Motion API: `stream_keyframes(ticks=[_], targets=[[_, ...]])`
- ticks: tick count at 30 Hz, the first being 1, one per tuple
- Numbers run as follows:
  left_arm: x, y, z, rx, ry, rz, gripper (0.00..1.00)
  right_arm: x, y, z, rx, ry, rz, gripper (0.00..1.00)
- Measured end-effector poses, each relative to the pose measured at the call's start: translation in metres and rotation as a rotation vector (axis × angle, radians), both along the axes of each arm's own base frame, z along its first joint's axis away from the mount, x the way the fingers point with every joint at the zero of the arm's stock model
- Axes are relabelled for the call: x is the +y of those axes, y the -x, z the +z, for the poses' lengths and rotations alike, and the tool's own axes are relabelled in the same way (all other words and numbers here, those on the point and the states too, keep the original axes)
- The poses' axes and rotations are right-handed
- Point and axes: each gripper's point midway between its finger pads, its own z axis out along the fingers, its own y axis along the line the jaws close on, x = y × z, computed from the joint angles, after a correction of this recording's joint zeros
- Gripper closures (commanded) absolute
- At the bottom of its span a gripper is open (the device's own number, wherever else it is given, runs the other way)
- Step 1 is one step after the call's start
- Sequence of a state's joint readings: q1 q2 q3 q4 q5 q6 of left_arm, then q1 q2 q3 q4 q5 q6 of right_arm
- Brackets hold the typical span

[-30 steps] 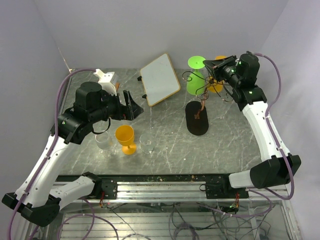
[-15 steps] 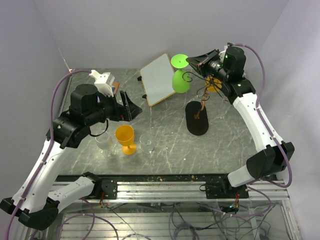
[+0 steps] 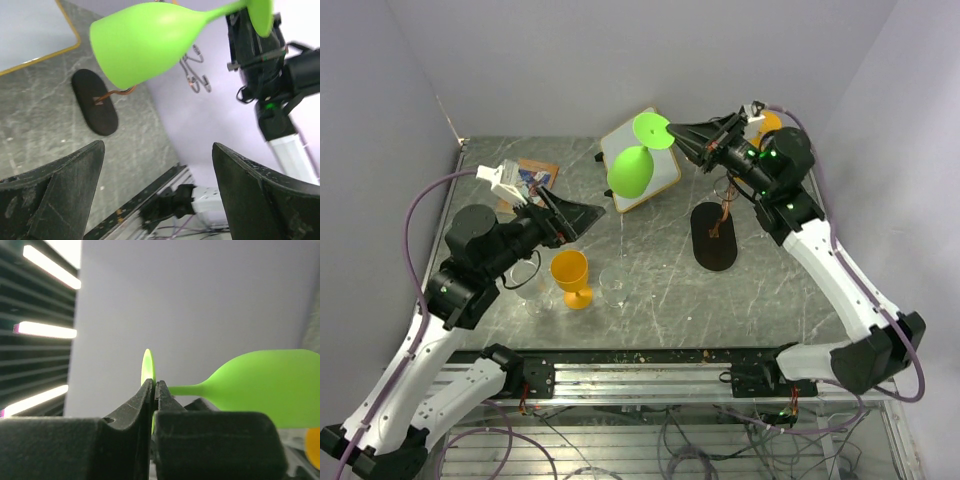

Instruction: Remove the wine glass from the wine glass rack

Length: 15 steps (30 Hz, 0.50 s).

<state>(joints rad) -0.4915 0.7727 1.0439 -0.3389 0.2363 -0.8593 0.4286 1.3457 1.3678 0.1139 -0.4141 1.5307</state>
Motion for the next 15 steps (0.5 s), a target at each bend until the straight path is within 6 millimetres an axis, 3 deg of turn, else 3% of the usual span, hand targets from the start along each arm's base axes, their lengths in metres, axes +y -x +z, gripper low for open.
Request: stream_keyframes(ticks=[4, 7, 10, 15], targets=[[0.001, 0.002, 0.012, -0.012, 0.152, 0.021, 0.02, -0.010, 0.035, 0.036, -0.034, -0.163, 0.060, 1.00], [0.002, 0.002, 0.024, -0.026, 0.247, 0.029, 0.02, -0.017, 0.055, 0.051, -0.046, -0.249, 0.104, 1.00], [0.001, 0.002, 0.039, -0.051, 0.324, 0.018, 0.00, -0.020, 0.066, 0.056, -0.032, -0.309, 0.143, 1.00], [-0.010, 0.002, 0.056, -0.088, 0.443, -0.058, 0.12, -0.019, 0.074, 0.056, 0.008, -0.373, 0.202, 1.00]])
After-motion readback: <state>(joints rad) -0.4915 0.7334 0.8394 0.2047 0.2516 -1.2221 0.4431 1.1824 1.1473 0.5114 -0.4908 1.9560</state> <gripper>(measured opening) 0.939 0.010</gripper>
